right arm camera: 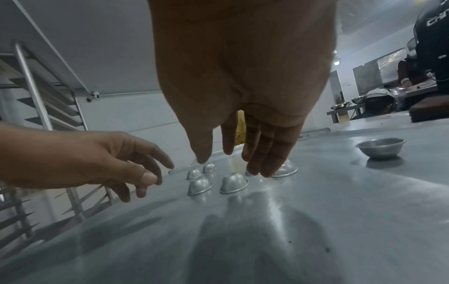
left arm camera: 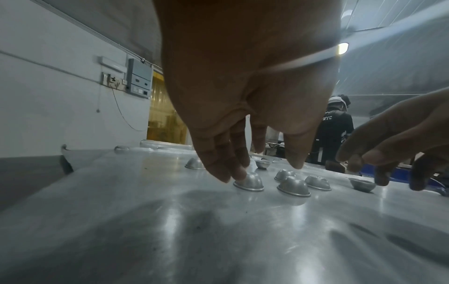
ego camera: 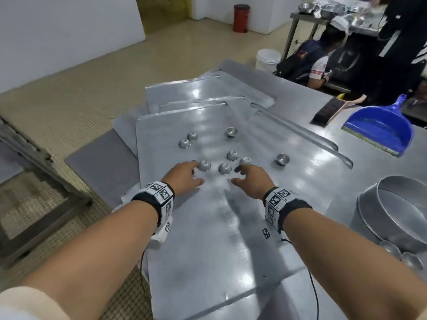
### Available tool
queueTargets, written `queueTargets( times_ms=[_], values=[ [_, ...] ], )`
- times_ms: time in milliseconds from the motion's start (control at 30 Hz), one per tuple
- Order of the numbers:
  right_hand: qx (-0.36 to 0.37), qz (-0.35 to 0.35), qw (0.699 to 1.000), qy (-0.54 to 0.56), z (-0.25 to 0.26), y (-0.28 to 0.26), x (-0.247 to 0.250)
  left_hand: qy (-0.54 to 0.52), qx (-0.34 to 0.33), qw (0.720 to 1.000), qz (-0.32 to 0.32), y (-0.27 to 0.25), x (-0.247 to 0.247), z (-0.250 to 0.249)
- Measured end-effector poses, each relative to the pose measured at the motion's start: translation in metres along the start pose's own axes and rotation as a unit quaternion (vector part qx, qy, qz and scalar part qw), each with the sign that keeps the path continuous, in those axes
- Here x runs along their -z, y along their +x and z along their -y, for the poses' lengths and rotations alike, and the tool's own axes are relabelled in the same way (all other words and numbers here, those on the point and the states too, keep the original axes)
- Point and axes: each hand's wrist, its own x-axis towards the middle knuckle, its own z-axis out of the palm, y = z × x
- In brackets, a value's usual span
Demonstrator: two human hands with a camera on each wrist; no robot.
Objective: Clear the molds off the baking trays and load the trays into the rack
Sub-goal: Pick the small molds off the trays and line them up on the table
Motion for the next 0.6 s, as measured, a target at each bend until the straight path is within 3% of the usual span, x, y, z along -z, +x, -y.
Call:
queueTargets(
  times_ms=[433, 600],
  values=[
    [-0.037, 0.049, 0.998, -0.015, 0.007, 0.063, -0.043, 0.002, -0.021, 0.999, 0.035, 0.060, -0.037, 0.024],
    [-0.038, 0.018, 0.997, -0.059, 0.007, 0.060, -0.053, 0.002, -0.050, 0.999, 0.007, 0.057, -0.040, 0.026]
  ],
)
